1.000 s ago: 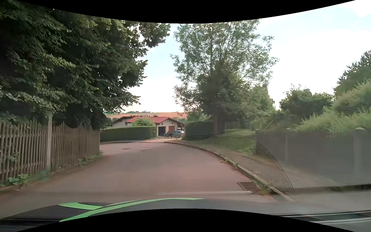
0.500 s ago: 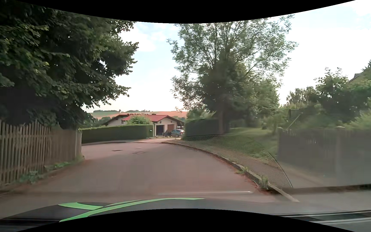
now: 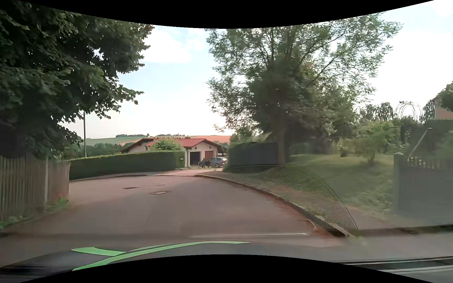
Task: Follow the waypoints while adhering to traffic rules and regulations
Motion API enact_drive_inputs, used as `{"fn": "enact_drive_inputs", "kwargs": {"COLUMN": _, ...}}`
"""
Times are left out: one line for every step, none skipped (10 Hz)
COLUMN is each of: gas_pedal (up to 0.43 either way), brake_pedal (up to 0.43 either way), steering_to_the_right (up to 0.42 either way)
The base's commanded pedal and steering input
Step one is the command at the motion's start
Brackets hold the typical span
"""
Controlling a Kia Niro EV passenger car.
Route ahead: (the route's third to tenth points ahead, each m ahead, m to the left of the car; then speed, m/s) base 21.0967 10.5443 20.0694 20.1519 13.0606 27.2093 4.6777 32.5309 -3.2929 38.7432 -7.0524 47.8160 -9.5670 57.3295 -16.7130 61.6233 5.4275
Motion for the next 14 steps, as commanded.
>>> {"fn": "enact_drive_inputs", "kwargs": {"gas_pedal": 0.0, "brake_pedal": 0.159, "steering_to_the_right": -0.039}}
{"fn": "enact_drive_inputs", "kwargs": {"gas_pedal": 0.0, "brake_pedal": 0.171, "steering_to_the_right": -0.052}}
{"fn": "enact_drive_inputs", "kwargs": {"gas_pedal": 0.0, "brake_pedal": 0.177, "steering_to_the_right": -0.061}}
{"fn": "enact_drive_inputs", "kwargs": {"gas_pedal": 0.0, "brake_pedal": 0.183, "steering_to_the_right": -0.072}}
{"fn": "enact_drive_inputs", "kwargs": {"gas_pedal": 0.0, "brake_pedal": 0.189, "steering_to_the_right": -0.08}}
{"fn": "enact_drive_inputs", "kwargs": {"gas_pedal": 0.0, "brake_pedal": 0.201, "steering_to_the_right": -0.089}}
{"fn": "enact_drive_inputs", "kwargs": {"gas_pedal": 0.0, "brake_pedal": 0.201, "steering_to_the_right": -0.096}}
{"fn": "enact_drive_inputs", "kwargs": {"gas_pedal": 0.0, "brake_pedal": 0.201, "steering_to_the_right": -0.104}}
{"fn": "enact_drive_inputs", "kwargs": {"gas_pedal": 0.0, "brake_pedal": 0.201, "steering_to_the_right": -0.114}}
{"fn": "enact_drive_inputs", "kwargs": {"gas_pedal": 0.0, "brake_pedal": 0.201, "steering_to_the_right": -0.125}}
{"fn": "enact_drive_inputs", "kwargs": {"gas_pedal": 0.0, "brake_pedal": 0.201, "steering_to_the_right": -0.136}}
{"fn": "enact_drive_inputs", "kwargs": {"gas_pedal": 0.0, "brake_pedal": 0.201, "steering_to_the_right": -0.146}}
{"fn": "enact_drive_inputs", "kwargs": {"gas_pedal": 0.0, "brake_pedal": 0.201, "steering_to_the_right": -0.156}}
{"fn": "enact_drive_inputs", "kwargs": {"gas_pedal": 0.0, "brake_pedal": 0.201, "steering_to_the_right": -0.167}}
